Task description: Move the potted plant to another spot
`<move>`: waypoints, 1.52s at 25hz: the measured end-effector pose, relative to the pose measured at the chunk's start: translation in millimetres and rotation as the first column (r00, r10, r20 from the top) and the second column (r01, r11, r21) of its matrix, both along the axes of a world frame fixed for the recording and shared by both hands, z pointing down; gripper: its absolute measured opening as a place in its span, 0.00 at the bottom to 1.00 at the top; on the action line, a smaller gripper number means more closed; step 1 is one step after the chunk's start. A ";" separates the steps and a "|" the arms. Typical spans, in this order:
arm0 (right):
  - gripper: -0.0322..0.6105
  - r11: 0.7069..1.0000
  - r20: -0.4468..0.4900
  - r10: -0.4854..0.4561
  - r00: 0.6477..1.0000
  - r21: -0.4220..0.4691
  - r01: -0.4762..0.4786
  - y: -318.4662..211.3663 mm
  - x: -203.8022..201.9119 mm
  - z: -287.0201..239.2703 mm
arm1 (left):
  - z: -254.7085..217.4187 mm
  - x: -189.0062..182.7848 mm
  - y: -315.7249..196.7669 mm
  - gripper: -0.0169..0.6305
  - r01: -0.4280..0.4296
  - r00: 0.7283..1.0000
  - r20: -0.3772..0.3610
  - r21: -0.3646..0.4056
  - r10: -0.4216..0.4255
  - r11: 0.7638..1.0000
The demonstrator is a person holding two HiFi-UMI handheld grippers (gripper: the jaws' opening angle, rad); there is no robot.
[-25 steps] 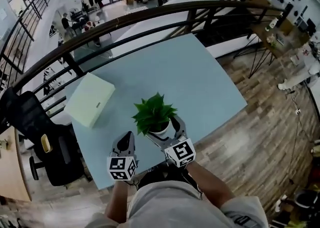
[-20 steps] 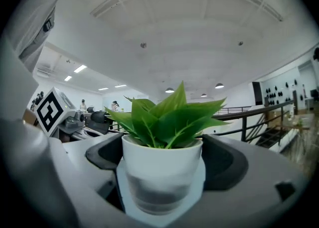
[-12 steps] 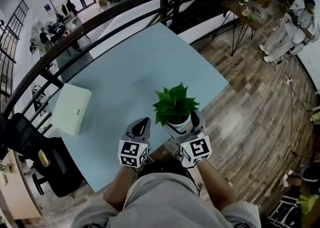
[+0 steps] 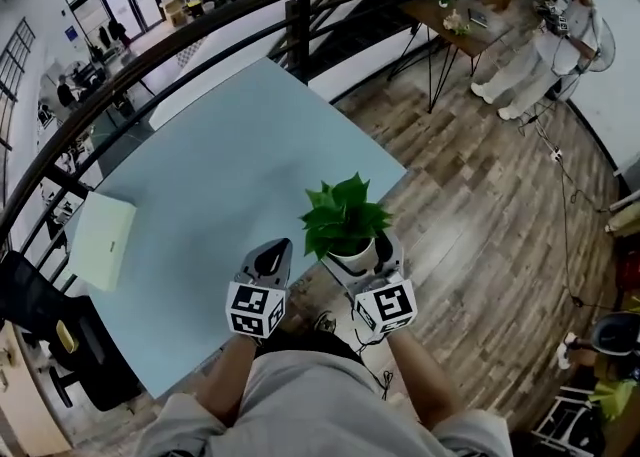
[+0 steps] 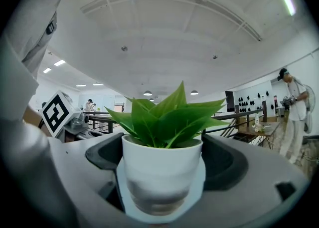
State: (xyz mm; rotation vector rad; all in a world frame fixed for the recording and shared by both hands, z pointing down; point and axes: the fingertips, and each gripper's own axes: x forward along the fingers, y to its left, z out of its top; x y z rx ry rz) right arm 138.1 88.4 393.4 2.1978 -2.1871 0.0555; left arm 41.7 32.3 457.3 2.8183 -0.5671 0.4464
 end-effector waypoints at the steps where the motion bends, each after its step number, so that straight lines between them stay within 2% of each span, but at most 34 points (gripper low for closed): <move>1: 0.81 1.000 -0.004 0.003 1.000 -0.001 -0.003 3.2 8.0 2.0 | 2.0 7.8 3.6 0.05 -0.005 1.000 0.002 0.000 0.005 1.000; 6: 0.81 1.000 0.016 0.007 1.000 -0.004 -0.007 5.7 36.2 11.6 | 8.4 28.1 9.8 0.05 -0.014 0.999 0.034 -0.004 0.014 1.000; 11: 0.81 1.000 0.032 -0.008 0.999 -0.022 0.008 -14.9 52.9 26.3 | 19.7 37.1 -9.2 0.05 0.000 0.998 0.059 -0.016 0.001 1.000; 19: 0.81 0.993 -0.013 -0.083 0.996 -0.085 0.081 -92.7 105.2 26.6 | 27.1 96.1 -93.1 0.05 0.049 0.999 0.024 -0.066 -0.048 0.997; 26: 0.81 0.971 -0.065 -0.195 0.979 -0.156 0.183 -156.8 117.0 39.2 | 30.1 99.7 -149.6 0.05 0.109 0.994 -0.004 -0.083 -0.109 0.991; 29: 0.81 0.954 -0.052 -0.250 0.967 -0.182 0.237 -183.1 117.3 45.5 | 33.8 87.9 -171.2 0.05 0.177 0.984 -0.005 -0.098 -0.178 0.979; 35: 0.81 0.910 -0.018 -0.372 0.928 -0.202 0.361 -233.6 115.9 59.4 | 53.8 70.3 -188.5 0.05 0.311 0.950 0.015 -0.145 -0.312 0.939; 38: 0.81 0.878 0.000 -0.450 0.893 -0.186 0.442 -269.6 112.5 60.6 | 53.1 61.7 -205.6 0.05 0.398 0.917 0.026 -0.130 -0.398 0.908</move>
